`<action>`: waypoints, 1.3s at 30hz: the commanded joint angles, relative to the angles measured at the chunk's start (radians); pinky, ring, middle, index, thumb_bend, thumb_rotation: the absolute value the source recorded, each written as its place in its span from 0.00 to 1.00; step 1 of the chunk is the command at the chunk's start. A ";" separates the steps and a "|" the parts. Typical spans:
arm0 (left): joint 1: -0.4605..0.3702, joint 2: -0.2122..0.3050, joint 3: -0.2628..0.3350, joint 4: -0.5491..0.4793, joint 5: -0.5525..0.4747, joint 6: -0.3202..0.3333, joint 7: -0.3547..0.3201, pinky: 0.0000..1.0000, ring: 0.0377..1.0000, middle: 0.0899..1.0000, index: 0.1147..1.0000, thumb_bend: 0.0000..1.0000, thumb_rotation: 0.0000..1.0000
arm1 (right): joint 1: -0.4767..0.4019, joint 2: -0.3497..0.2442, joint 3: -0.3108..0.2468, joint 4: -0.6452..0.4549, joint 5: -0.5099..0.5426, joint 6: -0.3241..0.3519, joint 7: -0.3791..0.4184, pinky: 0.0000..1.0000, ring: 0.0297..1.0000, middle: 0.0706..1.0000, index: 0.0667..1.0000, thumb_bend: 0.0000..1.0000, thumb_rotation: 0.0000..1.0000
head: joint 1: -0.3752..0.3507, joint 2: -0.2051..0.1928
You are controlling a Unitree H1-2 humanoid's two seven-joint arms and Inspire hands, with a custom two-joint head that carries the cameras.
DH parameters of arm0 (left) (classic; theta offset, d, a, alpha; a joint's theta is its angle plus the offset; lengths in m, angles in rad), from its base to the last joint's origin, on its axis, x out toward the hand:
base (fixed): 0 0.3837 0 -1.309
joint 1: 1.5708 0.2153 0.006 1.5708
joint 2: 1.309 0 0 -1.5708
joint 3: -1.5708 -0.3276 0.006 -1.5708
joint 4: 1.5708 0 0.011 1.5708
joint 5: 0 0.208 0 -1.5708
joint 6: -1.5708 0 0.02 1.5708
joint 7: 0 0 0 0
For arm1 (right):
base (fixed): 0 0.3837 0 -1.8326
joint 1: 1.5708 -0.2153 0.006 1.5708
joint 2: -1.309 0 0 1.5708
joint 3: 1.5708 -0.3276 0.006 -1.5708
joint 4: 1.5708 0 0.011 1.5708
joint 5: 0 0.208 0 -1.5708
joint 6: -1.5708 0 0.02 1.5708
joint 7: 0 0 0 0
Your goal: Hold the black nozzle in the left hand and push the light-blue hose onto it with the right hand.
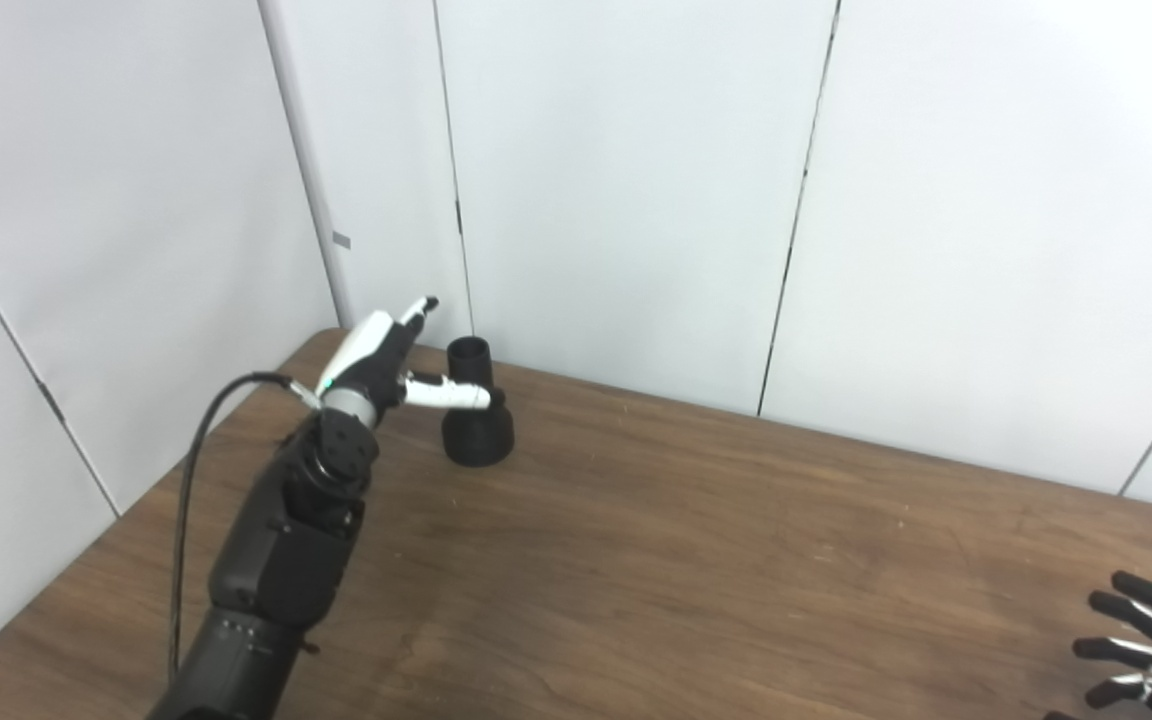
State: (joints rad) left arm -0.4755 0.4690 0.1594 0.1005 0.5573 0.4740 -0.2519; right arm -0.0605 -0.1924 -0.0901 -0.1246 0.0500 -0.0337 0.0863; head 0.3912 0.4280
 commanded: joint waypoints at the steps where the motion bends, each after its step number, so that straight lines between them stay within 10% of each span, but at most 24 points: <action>1: -0.033 0.017 0.009 -0.006 0.033 -0.005 0.021 1.00 1.00 1.00 0.97 1.00 0.31 | -0.017 -0.017 -0.010 -0.035 0.010 -0.039 0.005 0.41 0.60 0.75 0.78 0.70 0.00 | 0.001 0.004; 39: -0.025 0.020 -0.109 0.166 -0.097 -0.042 0.150 1.00 0.89 0.72 0.72 0.94 0.15 | -0.005 -0.018 -0.007 -0.073 0.002 -0.005 0.002 0.42 0.59 0.73 0.77 0.71 0.03 | -0.017 0.043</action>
State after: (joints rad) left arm -0.4640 0.4615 0.0489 0.2708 0.4668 0.4574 -0.1269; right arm -0.0465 -0.1984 -0.0907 -0.1613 0.0500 -0.0213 0.0881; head 0.3743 0.4694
